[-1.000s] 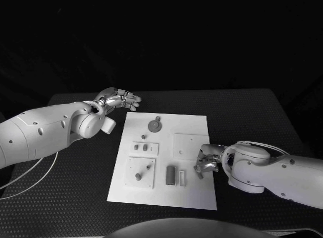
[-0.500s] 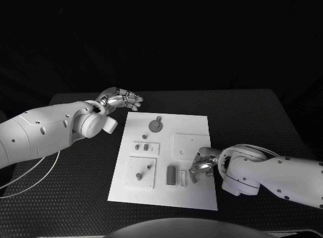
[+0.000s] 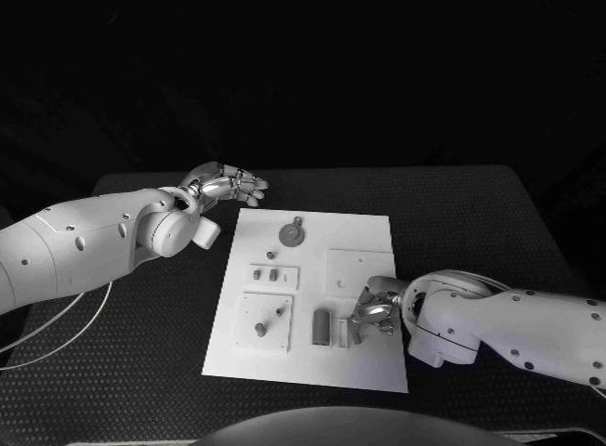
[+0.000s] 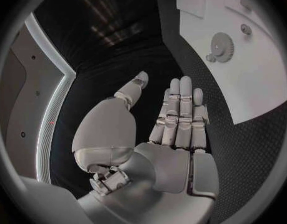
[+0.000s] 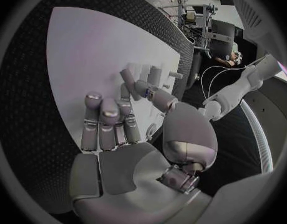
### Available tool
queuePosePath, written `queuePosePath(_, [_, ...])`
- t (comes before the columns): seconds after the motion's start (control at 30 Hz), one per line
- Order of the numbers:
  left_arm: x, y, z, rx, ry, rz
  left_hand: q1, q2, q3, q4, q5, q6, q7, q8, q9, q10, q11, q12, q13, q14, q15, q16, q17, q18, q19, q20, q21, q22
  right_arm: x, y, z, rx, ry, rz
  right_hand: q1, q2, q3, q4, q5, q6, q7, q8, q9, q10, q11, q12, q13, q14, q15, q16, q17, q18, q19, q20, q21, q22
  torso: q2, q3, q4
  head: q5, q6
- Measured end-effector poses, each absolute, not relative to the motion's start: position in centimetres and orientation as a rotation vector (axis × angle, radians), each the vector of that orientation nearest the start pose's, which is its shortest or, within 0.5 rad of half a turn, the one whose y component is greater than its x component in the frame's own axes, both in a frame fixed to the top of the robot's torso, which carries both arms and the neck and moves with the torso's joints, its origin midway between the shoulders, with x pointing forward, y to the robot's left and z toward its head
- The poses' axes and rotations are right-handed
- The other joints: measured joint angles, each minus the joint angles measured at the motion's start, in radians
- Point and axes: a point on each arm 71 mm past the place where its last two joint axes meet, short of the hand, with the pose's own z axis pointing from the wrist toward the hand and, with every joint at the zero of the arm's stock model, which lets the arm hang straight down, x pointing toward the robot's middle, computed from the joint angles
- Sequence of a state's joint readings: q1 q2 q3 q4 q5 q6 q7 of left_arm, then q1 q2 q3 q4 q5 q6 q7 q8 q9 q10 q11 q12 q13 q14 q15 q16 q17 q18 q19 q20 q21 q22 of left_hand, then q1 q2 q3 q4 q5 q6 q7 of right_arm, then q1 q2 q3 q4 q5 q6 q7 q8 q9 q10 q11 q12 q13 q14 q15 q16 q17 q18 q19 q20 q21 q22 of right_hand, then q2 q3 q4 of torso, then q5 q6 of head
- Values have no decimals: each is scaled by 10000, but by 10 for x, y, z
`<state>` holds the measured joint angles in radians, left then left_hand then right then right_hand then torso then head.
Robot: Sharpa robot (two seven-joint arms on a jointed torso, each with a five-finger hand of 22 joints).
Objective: Assemble the parts on the task board
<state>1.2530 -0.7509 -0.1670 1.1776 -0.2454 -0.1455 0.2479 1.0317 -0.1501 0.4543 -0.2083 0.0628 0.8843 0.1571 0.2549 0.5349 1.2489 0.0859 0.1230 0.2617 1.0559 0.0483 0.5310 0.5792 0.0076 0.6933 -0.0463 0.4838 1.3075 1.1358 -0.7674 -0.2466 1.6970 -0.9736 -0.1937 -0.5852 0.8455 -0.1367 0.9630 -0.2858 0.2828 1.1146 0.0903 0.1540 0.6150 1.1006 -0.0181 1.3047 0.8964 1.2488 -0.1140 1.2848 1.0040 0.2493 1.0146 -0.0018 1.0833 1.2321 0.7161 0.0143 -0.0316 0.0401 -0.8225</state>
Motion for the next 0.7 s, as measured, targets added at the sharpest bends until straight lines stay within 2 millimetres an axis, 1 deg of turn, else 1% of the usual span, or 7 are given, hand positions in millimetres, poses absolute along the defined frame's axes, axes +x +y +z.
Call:
queuePosePath(0.2, [537, 262, -220, -9103, 16875, -12234, 0, 0, 0, 0, 0, 0, 0, 0, 0, 0, 0, 0, 0, 0, 0, 0, 0, 1, 0, 0, 0, -1, 384, -143, -304, 3219, 24426, 5094, 2, 1, 0, 0, 0, 1, -1, 1, -2, 0, 0, 0, 9, 2, 4, -37, 0, 4, 0, 1, -2, -14, 1, 0, 3, 0, -22])
queuePosePath(0.4, [537, 262, -220, -9098, 16882, -12243, 0, 0, 0, 0, 0, 0, 0, 0, 1, 0, 0, 0, 0, 0, 0, 0, 10, 0, 0, 0, 0, -1, 385, -142, -306, 3327, 24468, 5065, 2, 1, -14, -13, -2, 5, -5, 171, 19, 0, 0, 0, 20, -25, -19, -37, 4, 5, -1, 1, -2, -14, 2, 2, 3, 12, -35])
queuePosePath(0.53, [537, 262, -220, -9098, 16885, -12245, 0, 0, 0, 0, 0, 0, 0, 0, -8, 0, 0, 0, 0, 0, 0, 0, 9, 0, 0, 0, 0, -2, 386, -142, -306, 3362, 24492, 5046, -18, 22, -59, 9, -23, 13, -13, 169, 28, 1, 0, 0, 59, -29, -18, -37, 25, 4, -1, 1, -2, -14, 2, 1, 3, 23, -29])
queuePosePath(0.6, [537, 262, -220, -9100, 16884, -12241, 0, 0, 0, 0, 0, 0, 0, 0, -8, 0, 0, 0, 0, 0, 0, 0, 9, 0, 0, 0, 0, -2, 387, -142, -307, 3378, 24504, 5034, -107, 110, -143, 35, -270, 22, -22, 169, 3, 2, 1, -39, 84, -29, -17, -37, 48, 5, 0, 2, -2, -19, 2, 0, 3, 24, -28])
queuePosePath(0.7, [537, 262, -220, -9104, 16882, -12235, 0, 0, 0, 0, 0, 0, 0, 0, -8, 0, 0, 0, 0, 0, 0, 0, 9, 0, 0, 0, 0, -2, 388, -142, -307, 3387, 24536, 5016, -188, 189, -207, 98, -842, 32, -32, 203, -82, 3, 1, -39, 146, -30, -16, -86, 81, 5, 0, 2, -2, -38, 2, -2, 7, 26, -28])
